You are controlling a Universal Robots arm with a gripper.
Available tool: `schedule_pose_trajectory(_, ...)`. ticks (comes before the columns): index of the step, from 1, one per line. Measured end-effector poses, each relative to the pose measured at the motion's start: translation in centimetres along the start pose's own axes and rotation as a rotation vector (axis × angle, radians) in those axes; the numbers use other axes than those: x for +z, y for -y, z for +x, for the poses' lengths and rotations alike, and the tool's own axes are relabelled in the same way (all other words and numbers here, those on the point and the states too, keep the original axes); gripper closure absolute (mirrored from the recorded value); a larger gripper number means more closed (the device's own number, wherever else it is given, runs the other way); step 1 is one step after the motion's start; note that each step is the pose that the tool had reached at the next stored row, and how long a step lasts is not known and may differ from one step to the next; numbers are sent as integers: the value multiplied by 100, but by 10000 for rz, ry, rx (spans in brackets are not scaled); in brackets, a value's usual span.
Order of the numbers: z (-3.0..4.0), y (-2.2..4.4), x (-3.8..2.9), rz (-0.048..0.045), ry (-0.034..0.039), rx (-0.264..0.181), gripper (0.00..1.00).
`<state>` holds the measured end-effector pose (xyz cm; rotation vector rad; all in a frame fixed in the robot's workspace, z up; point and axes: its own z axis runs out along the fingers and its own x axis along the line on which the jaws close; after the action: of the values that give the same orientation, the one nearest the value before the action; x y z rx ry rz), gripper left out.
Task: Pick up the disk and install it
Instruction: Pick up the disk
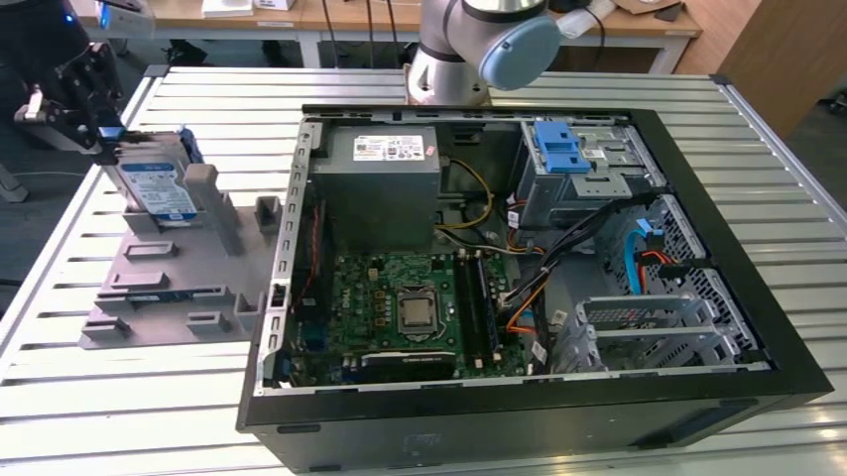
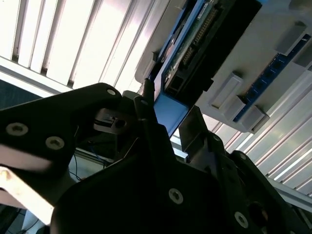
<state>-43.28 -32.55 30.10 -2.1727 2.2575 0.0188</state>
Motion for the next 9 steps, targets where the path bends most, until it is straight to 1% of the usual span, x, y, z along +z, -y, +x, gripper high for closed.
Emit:
schedule_pose_trajectory(1, -1, 0, 5, 0, 0, -1, 54)
schedule_pose_trajectory(2, -3, 0, 10, 2, 1, 0, 60)
schedule_pose_trajectory(9, -4, -1, 18, 3, -23, 0, 60)
